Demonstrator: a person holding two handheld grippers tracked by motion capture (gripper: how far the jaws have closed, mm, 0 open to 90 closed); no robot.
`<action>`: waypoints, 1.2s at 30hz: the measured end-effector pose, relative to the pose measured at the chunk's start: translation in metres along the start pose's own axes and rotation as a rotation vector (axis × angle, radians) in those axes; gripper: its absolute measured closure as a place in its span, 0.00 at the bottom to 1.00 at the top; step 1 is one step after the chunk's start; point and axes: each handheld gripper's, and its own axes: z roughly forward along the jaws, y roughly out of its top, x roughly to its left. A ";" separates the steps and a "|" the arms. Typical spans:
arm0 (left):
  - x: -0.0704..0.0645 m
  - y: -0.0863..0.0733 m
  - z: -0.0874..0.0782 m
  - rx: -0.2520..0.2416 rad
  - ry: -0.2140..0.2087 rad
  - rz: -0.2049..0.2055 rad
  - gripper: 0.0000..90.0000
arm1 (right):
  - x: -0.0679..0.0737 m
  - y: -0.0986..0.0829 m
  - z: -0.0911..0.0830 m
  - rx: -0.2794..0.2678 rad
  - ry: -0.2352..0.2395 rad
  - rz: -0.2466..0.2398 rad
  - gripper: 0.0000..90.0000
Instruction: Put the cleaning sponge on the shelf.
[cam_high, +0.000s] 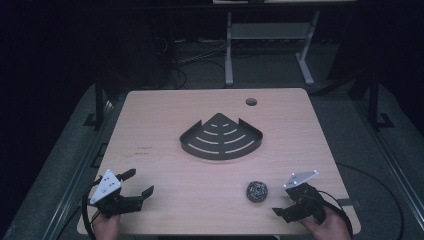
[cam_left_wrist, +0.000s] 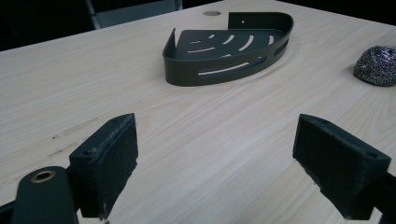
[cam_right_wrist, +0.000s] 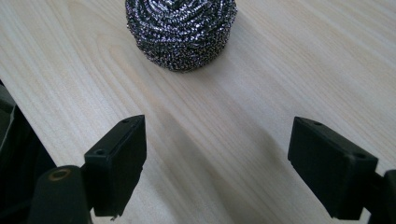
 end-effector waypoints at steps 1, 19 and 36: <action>0.000 0.000 0.000 0.000 -0.001 0.000 0.15 | 0.000 0.000 0.000 0.000 0.002 -0.002 0.21; 0.000 0.000 0.000 0.001 0.003 0.002 0.15 | 0.011 0.011 0.008 0.022 0.023 -0.046 0.21; 0.002 -0.001 -0.001 -0.007 0.006 -0.008 0.15 | 0.015 0.028 0.013 0.053 0.032 -0.081 0.20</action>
